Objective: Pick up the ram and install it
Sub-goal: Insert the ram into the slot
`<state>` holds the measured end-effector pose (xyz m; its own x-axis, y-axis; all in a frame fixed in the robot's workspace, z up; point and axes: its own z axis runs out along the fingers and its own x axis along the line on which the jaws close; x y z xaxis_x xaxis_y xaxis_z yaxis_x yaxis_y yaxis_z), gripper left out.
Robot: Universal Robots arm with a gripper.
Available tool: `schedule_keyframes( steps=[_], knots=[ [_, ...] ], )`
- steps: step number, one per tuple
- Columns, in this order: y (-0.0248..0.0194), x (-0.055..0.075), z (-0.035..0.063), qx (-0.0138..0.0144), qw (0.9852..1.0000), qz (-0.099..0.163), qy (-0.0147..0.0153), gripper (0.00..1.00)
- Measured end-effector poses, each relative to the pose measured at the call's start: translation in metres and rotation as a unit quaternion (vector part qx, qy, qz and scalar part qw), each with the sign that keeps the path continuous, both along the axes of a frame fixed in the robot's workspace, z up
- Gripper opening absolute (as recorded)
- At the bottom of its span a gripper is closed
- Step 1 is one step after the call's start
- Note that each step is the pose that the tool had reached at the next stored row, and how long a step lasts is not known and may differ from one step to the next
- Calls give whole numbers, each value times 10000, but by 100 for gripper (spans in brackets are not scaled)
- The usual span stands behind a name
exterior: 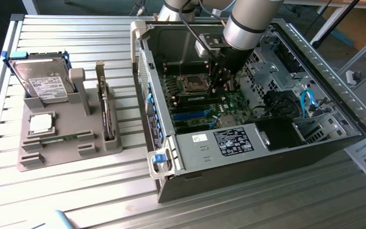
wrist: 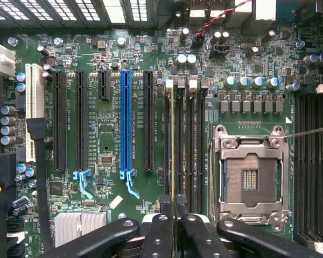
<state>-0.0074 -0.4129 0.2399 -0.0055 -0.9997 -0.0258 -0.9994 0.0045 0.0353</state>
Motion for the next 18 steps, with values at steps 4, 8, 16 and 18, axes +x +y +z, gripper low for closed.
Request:
schedule_keyframes(
  steps=[4,8,16,18],
  knots=[
    [0,-7,0,0,10000,0,0,12],
    [0,-8,-13,-2,10000,0,1,12],
    [0,-8,-25,0,10000,0,0,12],
    [-1,-8,-25,0,10000,0,0,12]
  ],
)
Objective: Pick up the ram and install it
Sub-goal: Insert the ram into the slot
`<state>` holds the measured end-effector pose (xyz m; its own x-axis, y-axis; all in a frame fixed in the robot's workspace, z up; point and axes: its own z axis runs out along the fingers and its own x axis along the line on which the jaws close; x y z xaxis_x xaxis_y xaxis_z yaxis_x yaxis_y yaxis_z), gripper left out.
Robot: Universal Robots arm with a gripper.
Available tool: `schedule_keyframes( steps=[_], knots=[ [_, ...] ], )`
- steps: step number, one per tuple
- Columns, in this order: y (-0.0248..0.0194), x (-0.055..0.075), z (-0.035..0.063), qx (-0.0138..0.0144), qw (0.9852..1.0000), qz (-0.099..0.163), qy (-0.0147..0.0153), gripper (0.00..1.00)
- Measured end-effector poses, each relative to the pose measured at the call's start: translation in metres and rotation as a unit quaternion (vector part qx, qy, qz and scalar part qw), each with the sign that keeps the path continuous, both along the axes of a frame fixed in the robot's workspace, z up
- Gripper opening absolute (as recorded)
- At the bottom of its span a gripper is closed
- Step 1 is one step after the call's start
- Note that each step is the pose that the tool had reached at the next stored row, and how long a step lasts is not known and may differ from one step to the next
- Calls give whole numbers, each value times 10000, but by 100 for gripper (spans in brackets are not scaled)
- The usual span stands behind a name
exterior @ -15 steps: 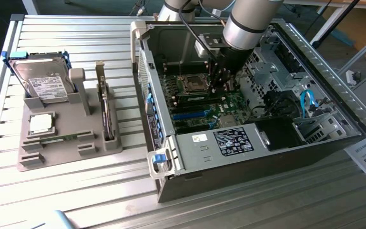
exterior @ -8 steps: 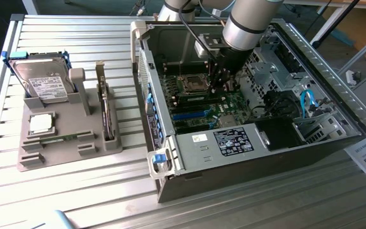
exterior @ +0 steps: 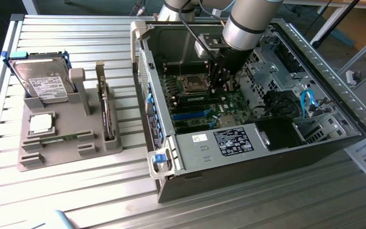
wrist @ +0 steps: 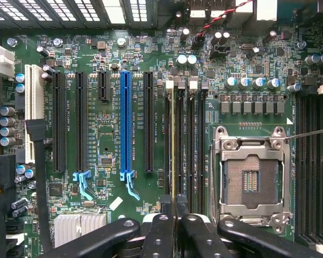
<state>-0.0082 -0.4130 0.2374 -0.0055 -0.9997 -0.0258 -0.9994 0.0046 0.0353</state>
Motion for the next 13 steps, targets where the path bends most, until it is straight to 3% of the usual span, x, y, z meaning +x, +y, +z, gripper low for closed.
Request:
schedule_keyframes(
  steps=[13],
  knots=[
    [-1,0,-21,0,10000,1,-2,12]
  ],
)
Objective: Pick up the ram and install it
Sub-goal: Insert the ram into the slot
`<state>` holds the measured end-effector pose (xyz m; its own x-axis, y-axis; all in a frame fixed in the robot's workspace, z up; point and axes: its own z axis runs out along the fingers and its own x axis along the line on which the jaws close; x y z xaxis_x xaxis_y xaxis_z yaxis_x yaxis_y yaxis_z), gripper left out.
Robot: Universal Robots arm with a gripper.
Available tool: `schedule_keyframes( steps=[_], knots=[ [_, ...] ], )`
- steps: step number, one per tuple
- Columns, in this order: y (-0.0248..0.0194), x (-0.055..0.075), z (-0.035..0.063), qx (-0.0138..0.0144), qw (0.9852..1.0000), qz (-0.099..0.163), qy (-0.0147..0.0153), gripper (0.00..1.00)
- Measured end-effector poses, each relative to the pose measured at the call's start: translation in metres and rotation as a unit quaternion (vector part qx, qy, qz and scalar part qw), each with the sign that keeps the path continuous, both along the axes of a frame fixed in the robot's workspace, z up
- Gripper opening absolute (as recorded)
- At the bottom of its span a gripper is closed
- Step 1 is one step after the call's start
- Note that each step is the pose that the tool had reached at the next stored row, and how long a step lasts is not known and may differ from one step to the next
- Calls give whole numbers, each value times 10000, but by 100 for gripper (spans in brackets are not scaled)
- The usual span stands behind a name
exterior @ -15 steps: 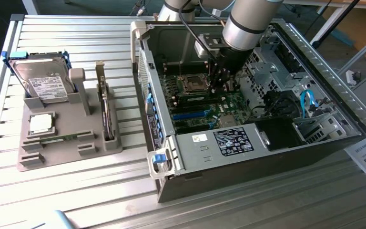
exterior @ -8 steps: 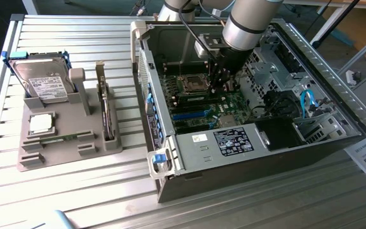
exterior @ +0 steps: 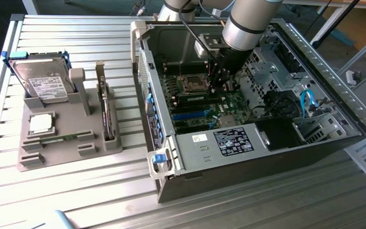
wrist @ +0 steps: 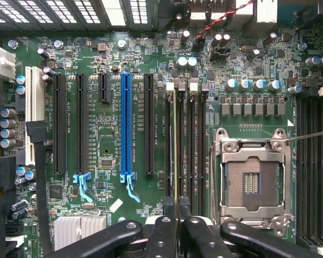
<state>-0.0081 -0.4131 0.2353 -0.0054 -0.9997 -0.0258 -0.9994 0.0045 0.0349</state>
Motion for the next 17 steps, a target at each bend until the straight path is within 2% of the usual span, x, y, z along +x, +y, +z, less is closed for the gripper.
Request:
schedule_keyframes(
  steps=[2,4,17],
  knots=[
    [3,1,33,13,10000,-1,-1,12],
    [1,0,69,0,10000,0,8,12],
    [-8,0,50,-1,10000,0,6,12]
  ],
)
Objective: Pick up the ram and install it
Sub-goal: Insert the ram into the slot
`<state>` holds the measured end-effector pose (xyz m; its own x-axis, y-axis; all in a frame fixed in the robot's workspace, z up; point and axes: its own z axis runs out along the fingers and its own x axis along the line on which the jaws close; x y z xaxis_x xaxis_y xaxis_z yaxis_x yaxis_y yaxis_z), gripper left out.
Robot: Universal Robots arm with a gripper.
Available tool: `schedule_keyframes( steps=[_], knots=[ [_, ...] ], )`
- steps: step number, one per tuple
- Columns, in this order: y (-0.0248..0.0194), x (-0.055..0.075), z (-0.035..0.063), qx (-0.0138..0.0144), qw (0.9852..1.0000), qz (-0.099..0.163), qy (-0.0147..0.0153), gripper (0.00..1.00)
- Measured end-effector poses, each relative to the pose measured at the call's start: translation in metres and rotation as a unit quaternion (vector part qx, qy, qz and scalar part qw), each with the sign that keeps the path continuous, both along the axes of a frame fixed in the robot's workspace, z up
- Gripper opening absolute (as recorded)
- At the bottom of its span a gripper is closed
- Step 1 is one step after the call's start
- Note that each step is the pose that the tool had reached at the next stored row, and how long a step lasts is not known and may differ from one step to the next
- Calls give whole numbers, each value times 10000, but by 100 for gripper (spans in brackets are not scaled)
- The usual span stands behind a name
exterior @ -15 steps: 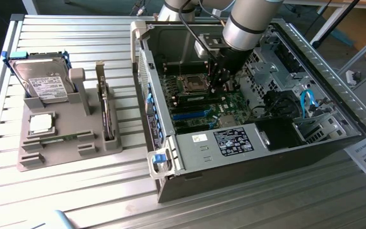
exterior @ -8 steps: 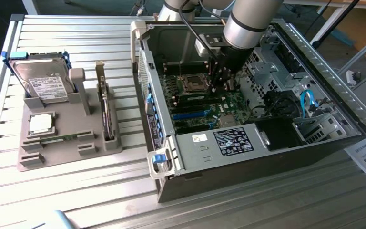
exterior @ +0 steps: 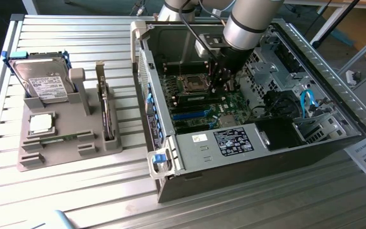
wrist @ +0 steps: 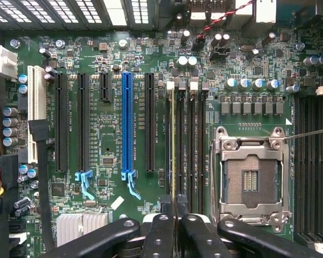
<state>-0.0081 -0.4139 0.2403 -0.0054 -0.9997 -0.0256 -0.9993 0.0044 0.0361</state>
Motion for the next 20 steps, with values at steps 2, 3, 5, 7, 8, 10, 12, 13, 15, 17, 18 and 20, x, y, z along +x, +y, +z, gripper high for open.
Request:
schedule_keyframes(
  steps=[2,3,5,7,8,10,12,13,15,17,18,20],
  knots=[
    [0,0,-7,0,10000,0,-1,12],
    [0,0,-11,0,10000,0,-1,12],
    [0,0,-17,0,10000,0,-2,12],
    [0,0,-24,0,10000,0,-3,12],
    [0,0,-27,0,10000,0,-3,12],
    [0,0,-33,0,10000,0,-3,12],
    [0,0,-39,0,10000,-1,-3,12],
    [0,-1,-41,0,10000,-1,-4,12],
    [0,0,-42,1,10000,-1,-3,12],
    [0,0,-42,0,10000,0,-4,12],
    [0,0,-42,1,10000,0,-4,12],
    [0,0,-42,1,10000,0,-4,12]
  ],
)
